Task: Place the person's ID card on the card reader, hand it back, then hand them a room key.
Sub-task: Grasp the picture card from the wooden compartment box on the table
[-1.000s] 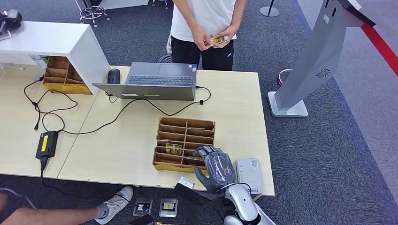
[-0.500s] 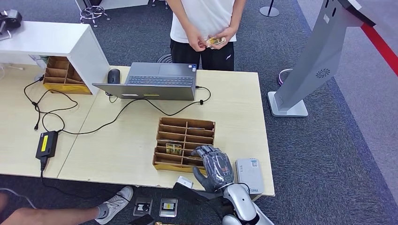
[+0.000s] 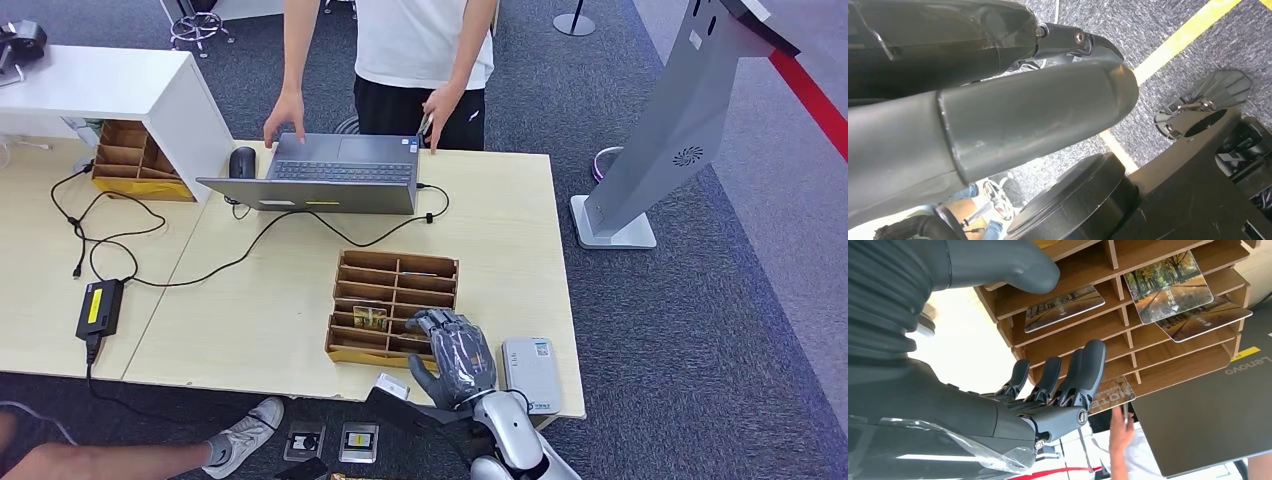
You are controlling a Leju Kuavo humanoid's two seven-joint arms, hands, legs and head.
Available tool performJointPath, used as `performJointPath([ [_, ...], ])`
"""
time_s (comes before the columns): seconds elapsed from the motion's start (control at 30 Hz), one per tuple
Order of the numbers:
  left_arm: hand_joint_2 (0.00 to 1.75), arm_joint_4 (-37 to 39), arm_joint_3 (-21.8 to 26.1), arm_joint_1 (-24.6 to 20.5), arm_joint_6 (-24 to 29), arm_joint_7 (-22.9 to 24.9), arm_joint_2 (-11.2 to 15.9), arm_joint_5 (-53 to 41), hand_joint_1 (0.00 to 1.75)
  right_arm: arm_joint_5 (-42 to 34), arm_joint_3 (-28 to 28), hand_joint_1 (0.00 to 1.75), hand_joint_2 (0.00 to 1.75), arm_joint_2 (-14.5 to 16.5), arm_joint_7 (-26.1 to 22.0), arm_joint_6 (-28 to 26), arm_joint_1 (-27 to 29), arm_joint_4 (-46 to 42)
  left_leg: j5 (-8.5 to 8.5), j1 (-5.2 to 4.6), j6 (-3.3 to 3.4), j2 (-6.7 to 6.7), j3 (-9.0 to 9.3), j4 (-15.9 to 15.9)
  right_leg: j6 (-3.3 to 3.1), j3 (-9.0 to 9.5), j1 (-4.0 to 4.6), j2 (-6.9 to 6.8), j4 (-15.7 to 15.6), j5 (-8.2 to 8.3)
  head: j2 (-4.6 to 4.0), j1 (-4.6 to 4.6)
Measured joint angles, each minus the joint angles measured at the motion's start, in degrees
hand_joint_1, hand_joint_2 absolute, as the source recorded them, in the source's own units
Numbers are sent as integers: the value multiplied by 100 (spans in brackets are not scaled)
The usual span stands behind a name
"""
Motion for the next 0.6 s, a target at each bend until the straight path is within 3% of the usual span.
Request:
performJointPath([
  [0.6, 0, 0, 113, 10, -9, 17, 0, -79, 0, 31, 1, 75, 175, 110, -35, -8, -132, 261, 0, 0, 0, 0, 0, 0, 0, -1, 0, 0, 0, 0, 0, 1],
])
